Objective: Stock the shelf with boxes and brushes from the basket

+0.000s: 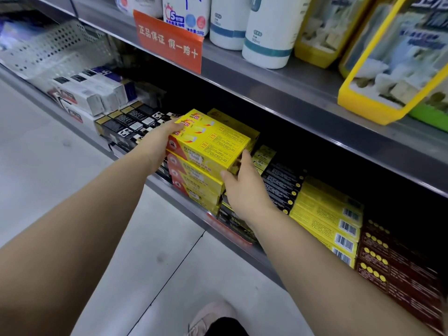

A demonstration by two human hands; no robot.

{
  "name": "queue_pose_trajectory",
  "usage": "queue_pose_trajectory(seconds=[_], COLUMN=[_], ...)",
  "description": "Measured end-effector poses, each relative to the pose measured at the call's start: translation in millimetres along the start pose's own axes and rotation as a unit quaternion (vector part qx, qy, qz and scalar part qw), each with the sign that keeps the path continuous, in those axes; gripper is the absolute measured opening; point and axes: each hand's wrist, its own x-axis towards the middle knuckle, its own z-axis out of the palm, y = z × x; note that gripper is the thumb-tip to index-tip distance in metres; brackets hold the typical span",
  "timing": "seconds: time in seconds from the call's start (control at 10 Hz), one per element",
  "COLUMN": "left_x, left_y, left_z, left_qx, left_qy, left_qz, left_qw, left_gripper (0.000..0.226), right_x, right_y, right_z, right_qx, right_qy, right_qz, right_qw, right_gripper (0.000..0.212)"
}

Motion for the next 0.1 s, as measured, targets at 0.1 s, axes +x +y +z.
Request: queue_pose_trajectory(seconds=[0.1], left_x=[-2.9], left_y=[0.2], left_z=[3.5], left_qx=[-0.012], left_qy=[0.008], left_qz=[0.012], left_qw=[1.0], left_gripper=[0.018], right_x=[-10.9], right_y=[3.3], right_z=[-10.5], right_qx=[0.014], right_qy=[0.006], right_qz=[-0.003], right_qw=[1.0], right_gripper=[0.069])
